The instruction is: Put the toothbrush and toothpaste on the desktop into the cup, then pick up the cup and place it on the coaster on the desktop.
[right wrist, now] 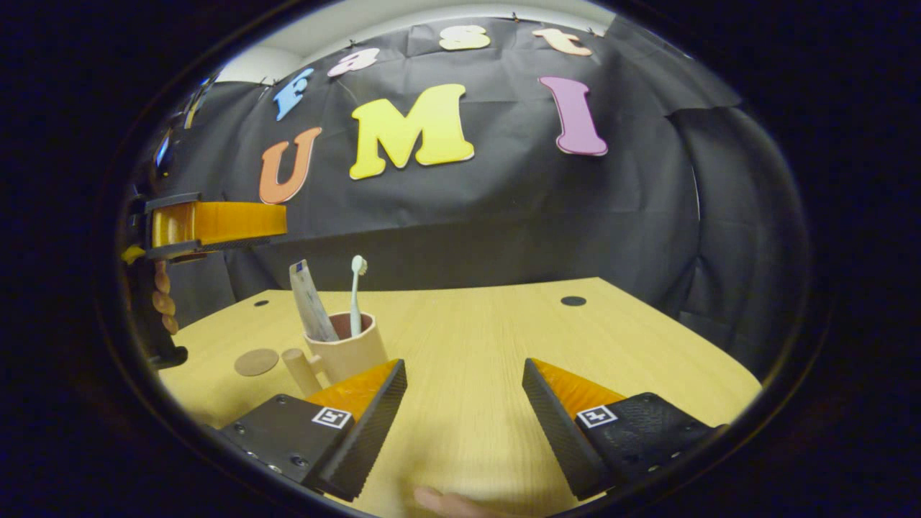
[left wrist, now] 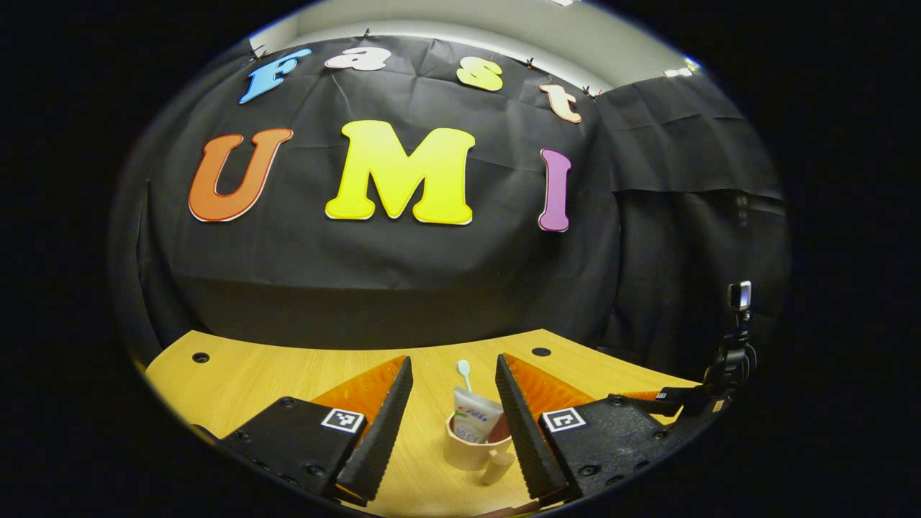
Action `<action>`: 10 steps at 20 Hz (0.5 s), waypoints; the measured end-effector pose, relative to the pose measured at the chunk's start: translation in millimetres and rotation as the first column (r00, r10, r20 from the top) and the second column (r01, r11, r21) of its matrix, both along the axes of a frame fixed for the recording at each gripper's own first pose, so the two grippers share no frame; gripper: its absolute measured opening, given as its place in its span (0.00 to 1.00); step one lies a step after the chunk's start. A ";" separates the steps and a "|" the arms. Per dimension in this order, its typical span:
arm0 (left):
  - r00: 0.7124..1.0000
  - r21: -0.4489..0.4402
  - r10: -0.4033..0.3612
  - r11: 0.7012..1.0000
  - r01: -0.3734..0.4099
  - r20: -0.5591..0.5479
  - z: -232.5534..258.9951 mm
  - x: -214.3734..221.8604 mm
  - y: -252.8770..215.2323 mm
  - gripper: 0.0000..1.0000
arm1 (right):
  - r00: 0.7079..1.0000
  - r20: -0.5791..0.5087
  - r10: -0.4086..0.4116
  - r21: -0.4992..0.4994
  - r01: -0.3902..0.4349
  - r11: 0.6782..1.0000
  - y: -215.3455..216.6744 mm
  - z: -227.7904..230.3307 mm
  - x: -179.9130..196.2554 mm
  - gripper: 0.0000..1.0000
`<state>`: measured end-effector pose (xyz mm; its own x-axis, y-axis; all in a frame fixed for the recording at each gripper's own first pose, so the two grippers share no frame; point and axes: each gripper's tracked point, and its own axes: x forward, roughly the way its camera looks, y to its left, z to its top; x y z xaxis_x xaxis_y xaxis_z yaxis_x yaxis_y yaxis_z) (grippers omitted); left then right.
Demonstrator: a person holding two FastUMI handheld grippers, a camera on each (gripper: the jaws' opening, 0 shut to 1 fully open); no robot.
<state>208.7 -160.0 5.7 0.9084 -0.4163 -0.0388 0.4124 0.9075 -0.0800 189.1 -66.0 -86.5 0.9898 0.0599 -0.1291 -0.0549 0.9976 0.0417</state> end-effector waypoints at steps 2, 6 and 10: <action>1.000 -0.003 0.024 1.000 -0.024 -0.007 -2.3 -6.5 16.2 0.80 | 1.000 0.006 0.003 -0.023 -0.003 1.000 7.2 4.3 -5.4 0.96; 0.997 -0.011 0.075 0.997 -0.075 -0.025 -23.8 -16.9 50.0 0.82 | 1.000 0.020 0.015 -0.043 -0.014 0.999 27.0 18.3 -9.5 0.97; 0.991 -0.030 0.129 0.991 -0.131 -0.041 -36.8 -24.6 85.9 0.90 | 0.999 -0.013 0.043 -0.050 -0.044 0.998 52.7 28.8 -7.2 0.96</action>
